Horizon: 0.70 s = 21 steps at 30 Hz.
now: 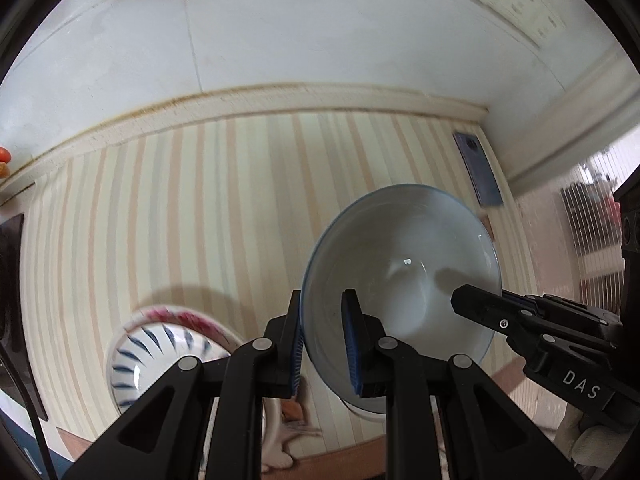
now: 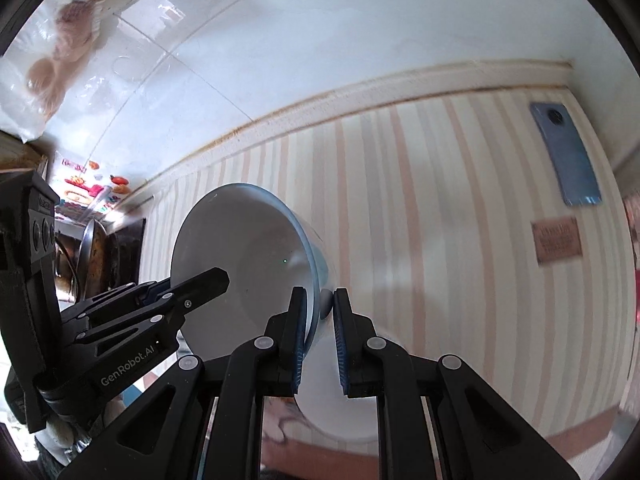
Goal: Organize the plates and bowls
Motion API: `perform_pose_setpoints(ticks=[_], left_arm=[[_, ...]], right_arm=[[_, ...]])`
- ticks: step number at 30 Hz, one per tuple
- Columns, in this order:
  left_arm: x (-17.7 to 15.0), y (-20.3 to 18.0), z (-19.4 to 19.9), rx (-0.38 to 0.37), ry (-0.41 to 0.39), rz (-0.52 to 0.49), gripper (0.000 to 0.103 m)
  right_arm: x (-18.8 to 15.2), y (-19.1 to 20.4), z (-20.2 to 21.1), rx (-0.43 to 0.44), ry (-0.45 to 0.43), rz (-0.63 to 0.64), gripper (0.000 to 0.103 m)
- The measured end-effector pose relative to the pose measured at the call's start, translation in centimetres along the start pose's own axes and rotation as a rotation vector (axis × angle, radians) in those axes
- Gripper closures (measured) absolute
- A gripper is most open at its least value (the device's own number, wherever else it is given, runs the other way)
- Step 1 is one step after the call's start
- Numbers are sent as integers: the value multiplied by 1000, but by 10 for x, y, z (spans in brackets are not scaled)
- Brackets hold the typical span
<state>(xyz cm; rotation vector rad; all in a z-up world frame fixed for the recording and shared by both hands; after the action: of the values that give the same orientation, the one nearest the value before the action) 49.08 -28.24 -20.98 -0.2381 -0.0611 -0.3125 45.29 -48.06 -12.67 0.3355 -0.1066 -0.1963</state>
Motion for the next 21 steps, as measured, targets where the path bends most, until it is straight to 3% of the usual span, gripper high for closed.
perform_pose_setpoints(ticks=[9,21], left_arm=[[-29,-20,-29,8,80,-39,87],[-40,-26,-61,45,149,-65,87]], right_arm=[[-62,-32,-16,-18,78,-52,88],[-81,-57,-44,-27,155,-93,88]])
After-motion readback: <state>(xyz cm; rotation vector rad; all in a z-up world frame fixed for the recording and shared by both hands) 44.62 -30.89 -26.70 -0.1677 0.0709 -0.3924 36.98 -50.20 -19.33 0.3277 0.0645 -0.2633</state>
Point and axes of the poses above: each gripper's, at about its wrist camera, not at the fingertips, and z roughly against the way its jaws point, y to its left, x to its top, the point moved 1 cm from there along -z, roughly the way its jaws point, and after that the axes turned 8 degrees about y, right-handed, at the moved point
